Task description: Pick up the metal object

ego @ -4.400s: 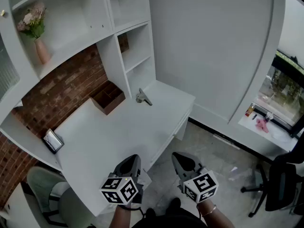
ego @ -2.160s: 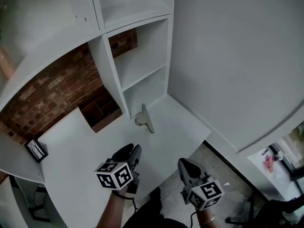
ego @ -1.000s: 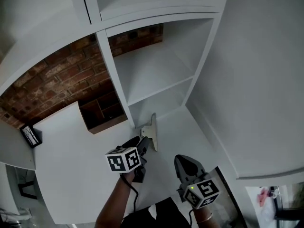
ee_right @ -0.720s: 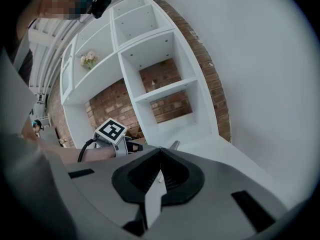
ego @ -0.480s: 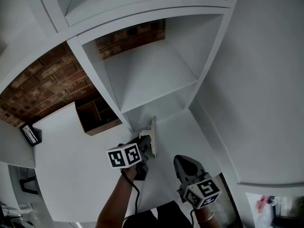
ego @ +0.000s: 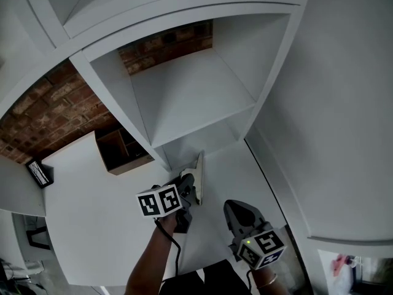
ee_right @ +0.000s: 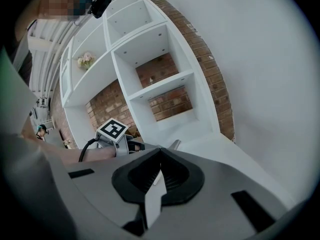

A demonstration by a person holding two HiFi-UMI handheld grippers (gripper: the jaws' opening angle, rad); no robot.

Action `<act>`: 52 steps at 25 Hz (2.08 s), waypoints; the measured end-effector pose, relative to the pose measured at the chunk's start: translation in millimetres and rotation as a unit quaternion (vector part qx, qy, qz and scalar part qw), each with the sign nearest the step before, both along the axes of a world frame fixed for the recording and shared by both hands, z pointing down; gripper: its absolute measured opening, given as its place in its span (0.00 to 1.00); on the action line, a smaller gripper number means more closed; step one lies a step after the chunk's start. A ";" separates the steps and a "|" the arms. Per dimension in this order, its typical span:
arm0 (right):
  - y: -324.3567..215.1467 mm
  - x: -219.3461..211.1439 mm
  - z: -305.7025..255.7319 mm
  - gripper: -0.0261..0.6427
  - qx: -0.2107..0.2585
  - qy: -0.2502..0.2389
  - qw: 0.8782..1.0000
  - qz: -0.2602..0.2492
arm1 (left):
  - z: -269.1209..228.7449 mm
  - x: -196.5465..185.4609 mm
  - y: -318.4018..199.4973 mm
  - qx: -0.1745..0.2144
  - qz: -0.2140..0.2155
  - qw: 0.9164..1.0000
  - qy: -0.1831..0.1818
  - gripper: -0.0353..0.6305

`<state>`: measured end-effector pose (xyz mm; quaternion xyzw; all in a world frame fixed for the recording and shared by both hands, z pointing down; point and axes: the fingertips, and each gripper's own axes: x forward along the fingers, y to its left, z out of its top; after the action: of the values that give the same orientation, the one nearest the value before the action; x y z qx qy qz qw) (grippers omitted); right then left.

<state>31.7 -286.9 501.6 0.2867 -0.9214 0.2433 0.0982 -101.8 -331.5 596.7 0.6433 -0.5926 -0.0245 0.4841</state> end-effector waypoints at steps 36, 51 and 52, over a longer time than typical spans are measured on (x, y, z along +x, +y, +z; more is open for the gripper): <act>21.0 -27.8 -57.4 0.05 0.078 -0.021 0.995 -0.053 | -151.5 5.1 93.4 0.124 0.045 0.964 -0.232 0.07; 34.2 -30.5 -86.0 0.05 0.131 -0.011 0.988 -0.077 | -191.3 -11.2 140.2 0.159 -0.022 0.946 -0.281 0.07; 34.5 -29.7 -86.7 0.05 0.136 -0.006 0.988 -0.076 | -192.7 -11.9 141.8 0.161 -0.024 0.946 -0.281 0.07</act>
<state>2.0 -252.4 415.0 0.2246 -0.9657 0.1094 0.0710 -113.7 -189.7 404.0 0.6786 -0.7084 0.0506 0.1874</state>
